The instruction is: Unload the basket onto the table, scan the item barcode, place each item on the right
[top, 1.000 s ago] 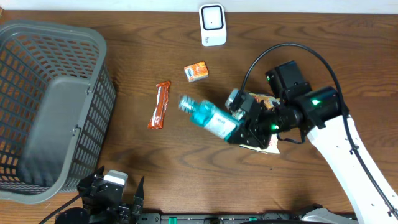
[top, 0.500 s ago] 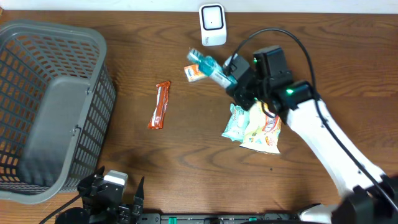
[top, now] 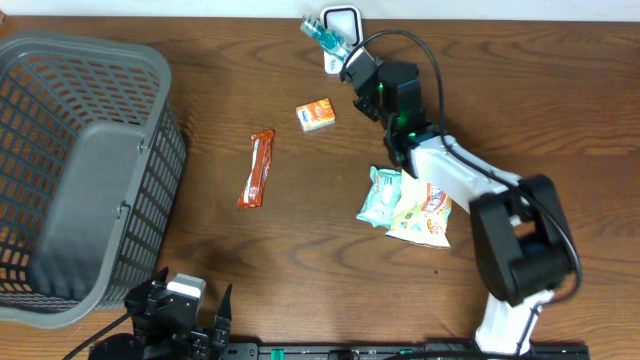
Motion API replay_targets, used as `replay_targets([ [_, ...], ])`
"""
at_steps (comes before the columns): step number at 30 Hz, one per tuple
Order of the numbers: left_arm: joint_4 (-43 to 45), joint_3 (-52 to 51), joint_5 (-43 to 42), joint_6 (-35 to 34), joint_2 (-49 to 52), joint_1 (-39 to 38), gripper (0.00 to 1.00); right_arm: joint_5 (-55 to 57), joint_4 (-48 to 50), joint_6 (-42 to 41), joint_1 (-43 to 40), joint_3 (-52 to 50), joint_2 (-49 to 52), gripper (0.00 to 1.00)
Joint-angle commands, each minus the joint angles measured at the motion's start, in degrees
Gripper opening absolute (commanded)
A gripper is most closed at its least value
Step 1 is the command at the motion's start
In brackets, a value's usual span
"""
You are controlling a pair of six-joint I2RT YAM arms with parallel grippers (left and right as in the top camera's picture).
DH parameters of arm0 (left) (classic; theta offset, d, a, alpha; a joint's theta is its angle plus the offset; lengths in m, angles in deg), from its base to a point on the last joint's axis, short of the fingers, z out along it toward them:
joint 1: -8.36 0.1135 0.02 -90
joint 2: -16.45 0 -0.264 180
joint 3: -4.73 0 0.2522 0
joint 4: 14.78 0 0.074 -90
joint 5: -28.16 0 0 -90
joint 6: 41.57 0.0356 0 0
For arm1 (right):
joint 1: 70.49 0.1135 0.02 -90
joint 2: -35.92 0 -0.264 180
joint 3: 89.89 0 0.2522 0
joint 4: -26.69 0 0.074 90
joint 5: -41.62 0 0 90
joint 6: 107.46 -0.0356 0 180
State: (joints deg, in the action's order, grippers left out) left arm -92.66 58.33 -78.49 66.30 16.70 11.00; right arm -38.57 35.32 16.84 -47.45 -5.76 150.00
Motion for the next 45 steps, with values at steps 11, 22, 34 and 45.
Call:
replay_targets([
  [11, 0.3, 0.2, -0.7, 0.3, -0.1, 0.3, 0.98, 15.7, 11.3, 17.2, -0.1, 30.8, 26.4, 0.01],
  [22, 0.3, 0.2, -0.7, 0.3, -0.1, 0.3, 0.98, 24.2, 14.4, 24.1, 0.4, 39.4, 33.7, 0.01],
  [34, 0.2, 0.2, -0.7, 0.3, -0.1, 0.3, 0.98, 44.0, 11.6, 29.7, -2.6, 40.6, 28.0, 0.01],
  [45, 0.3, 0.2, -0.7, 0.3, -0.1, 0.3, 0.98, 38.5, -45.2, -6.8, -18.3, 40.6, 13.3, 0.01],
])
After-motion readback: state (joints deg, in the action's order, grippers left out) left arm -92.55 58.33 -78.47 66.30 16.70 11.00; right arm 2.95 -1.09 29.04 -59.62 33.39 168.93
